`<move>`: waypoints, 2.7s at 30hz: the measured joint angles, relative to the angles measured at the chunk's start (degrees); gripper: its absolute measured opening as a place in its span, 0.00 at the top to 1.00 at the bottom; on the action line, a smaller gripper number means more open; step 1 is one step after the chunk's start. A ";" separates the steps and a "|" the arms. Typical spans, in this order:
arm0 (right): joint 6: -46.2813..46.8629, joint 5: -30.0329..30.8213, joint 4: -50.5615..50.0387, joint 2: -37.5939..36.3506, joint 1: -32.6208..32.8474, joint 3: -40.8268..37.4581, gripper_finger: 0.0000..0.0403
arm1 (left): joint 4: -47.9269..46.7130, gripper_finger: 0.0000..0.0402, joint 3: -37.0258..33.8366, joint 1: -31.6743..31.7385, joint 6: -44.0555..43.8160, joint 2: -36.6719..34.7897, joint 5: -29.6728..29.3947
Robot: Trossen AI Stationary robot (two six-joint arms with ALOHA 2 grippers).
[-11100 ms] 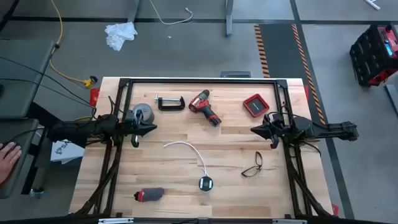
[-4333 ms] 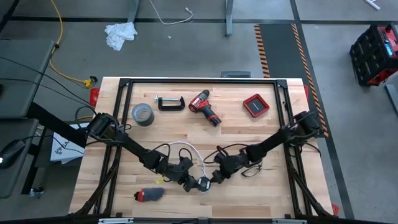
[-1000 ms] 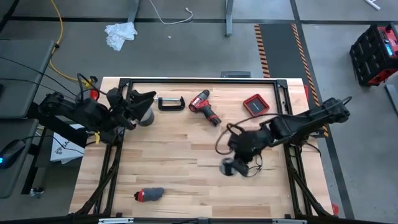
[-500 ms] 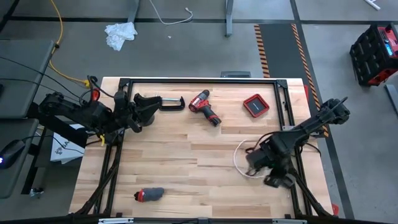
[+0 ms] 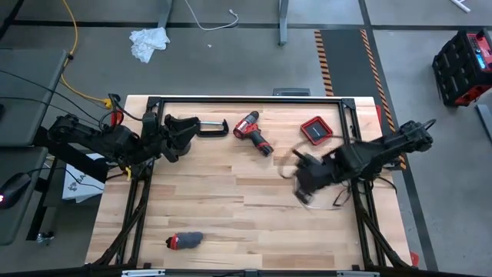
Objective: Coil cords
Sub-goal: Uncoil the white cable wire from the black spool
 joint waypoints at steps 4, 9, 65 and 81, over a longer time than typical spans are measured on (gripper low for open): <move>-15.24 14.27 25.90 -0.02 -2.87 3.75 1.00 | -0.02 0.42 0.00 0.00 0.00 0.00 0.02; -43.03 31.24 56.91 -0.01 -4.37 4.35 1.00 | -0.07 0.42 0.00 -0.61 -0.04 0.00 0.09; -53.19 3.79 83.05 0.55 -7.62 7.69 1.00 | -25.44 0.42 30.25 5.74 6.70 16.24 23.79; -54.87 4.65 83.24 0.55 -8.73 7.69 1.00 | -20.13 0.42 30.25 7.78 1.49 17.44 32.98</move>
